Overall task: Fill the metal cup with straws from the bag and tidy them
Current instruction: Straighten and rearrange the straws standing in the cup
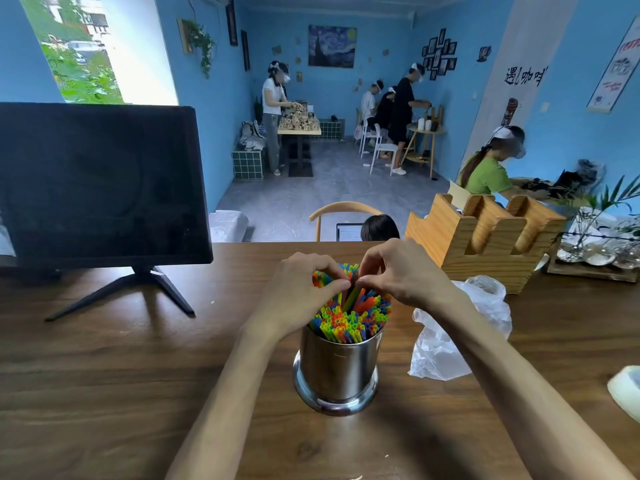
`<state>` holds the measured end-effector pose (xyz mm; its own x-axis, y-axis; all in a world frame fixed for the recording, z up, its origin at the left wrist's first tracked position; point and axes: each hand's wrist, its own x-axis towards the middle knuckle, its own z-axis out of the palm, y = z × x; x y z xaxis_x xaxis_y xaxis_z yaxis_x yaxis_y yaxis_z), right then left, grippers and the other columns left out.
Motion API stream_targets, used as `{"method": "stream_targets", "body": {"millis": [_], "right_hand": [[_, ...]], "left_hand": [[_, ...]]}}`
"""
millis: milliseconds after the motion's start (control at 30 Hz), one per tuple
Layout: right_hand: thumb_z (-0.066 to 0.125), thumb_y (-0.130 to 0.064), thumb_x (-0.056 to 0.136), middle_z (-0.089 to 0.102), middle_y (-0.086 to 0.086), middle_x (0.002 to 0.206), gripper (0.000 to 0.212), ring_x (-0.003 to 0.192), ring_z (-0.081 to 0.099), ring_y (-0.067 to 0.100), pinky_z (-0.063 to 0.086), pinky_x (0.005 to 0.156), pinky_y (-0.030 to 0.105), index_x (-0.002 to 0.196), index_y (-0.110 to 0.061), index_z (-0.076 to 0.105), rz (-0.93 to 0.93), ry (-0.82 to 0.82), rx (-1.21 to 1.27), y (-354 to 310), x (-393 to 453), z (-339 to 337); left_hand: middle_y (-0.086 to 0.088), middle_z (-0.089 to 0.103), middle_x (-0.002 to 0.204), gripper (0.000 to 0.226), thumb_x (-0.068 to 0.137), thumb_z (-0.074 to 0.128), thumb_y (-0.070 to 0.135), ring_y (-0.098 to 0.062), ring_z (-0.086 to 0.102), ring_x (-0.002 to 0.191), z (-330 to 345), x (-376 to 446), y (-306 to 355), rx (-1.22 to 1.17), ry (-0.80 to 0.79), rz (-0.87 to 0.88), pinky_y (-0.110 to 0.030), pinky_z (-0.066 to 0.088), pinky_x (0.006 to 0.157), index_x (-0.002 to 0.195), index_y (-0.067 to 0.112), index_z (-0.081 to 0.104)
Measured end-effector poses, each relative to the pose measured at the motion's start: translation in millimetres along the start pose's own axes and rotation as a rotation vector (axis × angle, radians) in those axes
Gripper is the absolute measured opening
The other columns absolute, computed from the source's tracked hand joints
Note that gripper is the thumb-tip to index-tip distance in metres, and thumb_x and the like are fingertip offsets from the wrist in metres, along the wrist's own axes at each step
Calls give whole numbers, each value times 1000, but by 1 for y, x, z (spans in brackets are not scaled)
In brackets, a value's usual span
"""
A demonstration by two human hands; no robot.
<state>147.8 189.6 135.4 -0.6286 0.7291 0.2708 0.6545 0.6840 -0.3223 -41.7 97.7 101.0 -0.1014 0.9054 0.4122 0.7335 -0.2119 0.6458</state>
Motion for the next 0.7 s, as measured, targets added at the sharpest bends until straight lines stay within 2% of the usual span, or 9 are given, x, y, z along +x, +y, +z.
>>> {"method": "stream_targets", "body": {"millis": [133, 233, 300, 400, 567, 633, 700], "right_hand": [[83, -35, 83, 75, -12, 82, 12, 69, 62, -4, 38, 59, 8, 88, -24, 81, 0, 14, 18, 0, 0, 0], [87, -31, 80, 67, -19, 71, 9, 64, 59, -9, 38, 55, 6, 84, -24, 82, -13, 120, 80, 2, -2, -5], [89, -28, 78, 69, -16, 69, 8, 67, 59, -13, 40, 58, 5, 81, -23, 83, -29, 177, 140, 3, -4, -9], [88, -25, 78, 75, -11, 74, 7, 65, 60, -9, 40, 60, 7, 83, -22, 84, -43, 187, 144, 1, -5, -16], [86, -18, 80, 67, -17, 63, 13, 60, 57, -3, 43, 57, 10, 82, -27, 78, 4, 261, 320, 4, -7, -45], [81, -16, 83, 70, -17, 69, 16, 62, 60, -2, 46, 57, 10, 84, -30, 73, -4, 270, 427, 6, -9, -64], [77, -16, 86, 72, -9, 76, 14, 68, 63, 5, 49, 63, 15, 88, -28, 72, -20, 306, 541, 8, -12, -81]], "left_hand": [[22, 64, 96, 8, 86, 77, 48, 1, 55, 98, 0, 0, -3, -12, -7, -9, -26, 46, 79, 88, 50, 69], [22, 66, 98, 8, 88, 74, 49, 3, 54, 101, 0, 1, -4, -15, -19, -1, -26, 46, 80, 89, 52, 67], [23, 68, 100, 6, 90, 71, 48, 4, 54, 102, 1, 2, -5, -20, -26, 11, -27, 47, 83, 91, 53, 67], [24, 68, 102, 5, 93, 68, 48, 4, 54, 104, 2, 2, -6, -18, -37, 14, -30, 49, 87, 97, 51, 67], [29, 67, 102, 19, 94, 65, 51, 5, 59, 105, 3, 3, -5, -85, -24, 16, -30, 53, 89, 113, 52, 64], [32, 65, 107, 25, 92, 64, 55, 7, 60, 106, 3, 4, -5, -124, -13, 25, -28, 54, 90, 118, 52, 63], [32, 64, 111, 39, 86, 60, 69, 9, 59, 110, 3, 6, -4, -159, -28, 12, -26, 52, 94, 123, 56, 59]]}}
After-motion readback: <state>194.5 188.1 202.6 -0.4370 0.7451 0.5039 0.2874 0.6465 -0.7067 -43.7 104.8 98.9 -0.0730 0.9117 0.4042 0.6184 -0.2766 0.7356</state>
